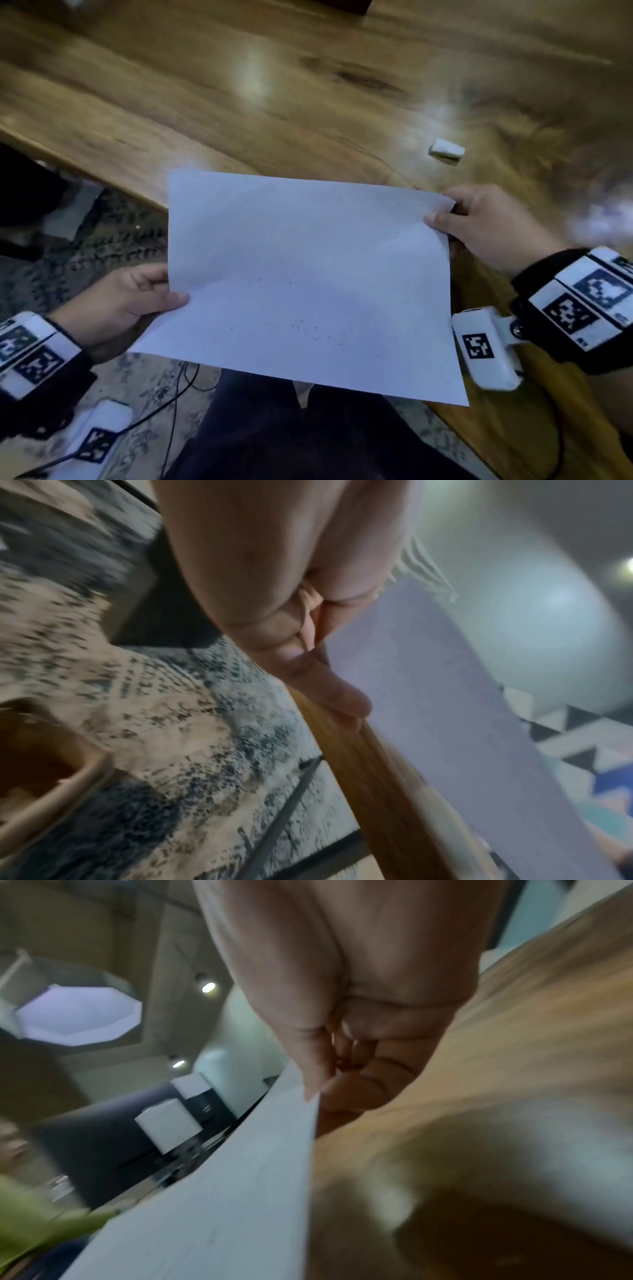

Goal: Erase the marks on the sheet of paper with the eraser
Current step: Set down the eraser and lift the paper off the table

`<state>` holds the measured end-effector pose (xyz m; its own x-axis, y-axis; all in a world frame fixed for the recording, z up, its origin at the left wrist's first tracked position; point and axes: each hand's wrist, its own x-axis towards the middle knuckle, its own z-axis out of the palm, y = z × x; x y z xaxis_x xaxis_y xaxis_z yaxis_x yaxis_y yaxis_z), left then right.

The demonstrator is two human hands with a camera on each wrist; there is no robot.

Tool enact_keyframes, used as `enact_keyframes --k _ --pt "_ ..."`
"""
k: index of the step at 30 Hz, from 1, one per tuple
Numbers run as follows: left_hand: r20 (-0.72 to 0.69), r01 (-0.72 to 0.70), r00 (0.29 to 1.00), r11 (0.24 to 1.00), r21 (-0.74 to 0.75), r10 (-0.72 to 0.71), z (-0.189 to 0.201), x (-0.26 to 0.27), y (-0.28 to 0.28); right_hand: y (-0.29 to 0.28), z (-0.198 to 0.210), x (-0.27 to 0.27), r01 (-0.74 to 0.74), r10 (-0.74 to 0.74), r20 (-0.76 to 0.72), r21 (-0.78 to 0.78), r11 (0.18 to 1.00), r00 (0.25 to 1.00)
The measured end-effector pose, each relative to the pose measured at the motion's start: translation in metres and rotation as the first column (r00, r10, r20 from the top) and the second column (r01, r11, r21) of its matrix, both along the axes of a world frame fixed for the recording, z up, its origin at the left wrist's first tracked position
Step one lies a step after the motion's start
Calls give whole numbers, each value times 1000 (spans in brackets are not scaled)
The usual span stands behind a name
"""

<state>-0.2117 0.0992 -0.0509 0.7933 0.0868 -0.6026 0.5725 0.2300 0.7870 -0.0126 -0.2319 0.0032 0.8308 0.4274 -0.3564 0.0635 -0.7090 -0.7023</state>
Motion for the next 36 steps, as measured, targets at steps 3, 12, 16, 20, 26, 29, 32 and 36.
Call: enact_keyframes --k 3,12,16,20,26,29,32,36 --pt "-7 -72 997 997 28 72 -2 -30 28 44 -4 -8 -100 99 -28 -18 995 995" --pt "-66 -337 940 941 -18 336 -29 -141 128 184 -15 -68 -519 538 146 -151 841 830" --pt "-161 -449 882 893 -5 443 -55 -184 158 236 -38 -97 -674 718 142 -261 692 682" --pt "-194 -514 843 858 -11 502 -79 -208 175 277 -71 -113 -712 787 111 -365 600 607" --pt "-235 -560 803 828 19 548 -132 -211 192 312 -169 -124 -729 726 -154 -322 604 670" --pt "-218 -550 807 833 63 549 -164 -202 192 321 -232 -126 -731 693 -242 -297 614 680" --pt "-245 -571 773 810 132 585 -197 -201 195 332 -286 -126 -755 682 -324 -270 598 656" --pt "-330 -515 748 817 259 576 -235 -196 203 345 -343 -131 -793 700 -373 -285 539 609"
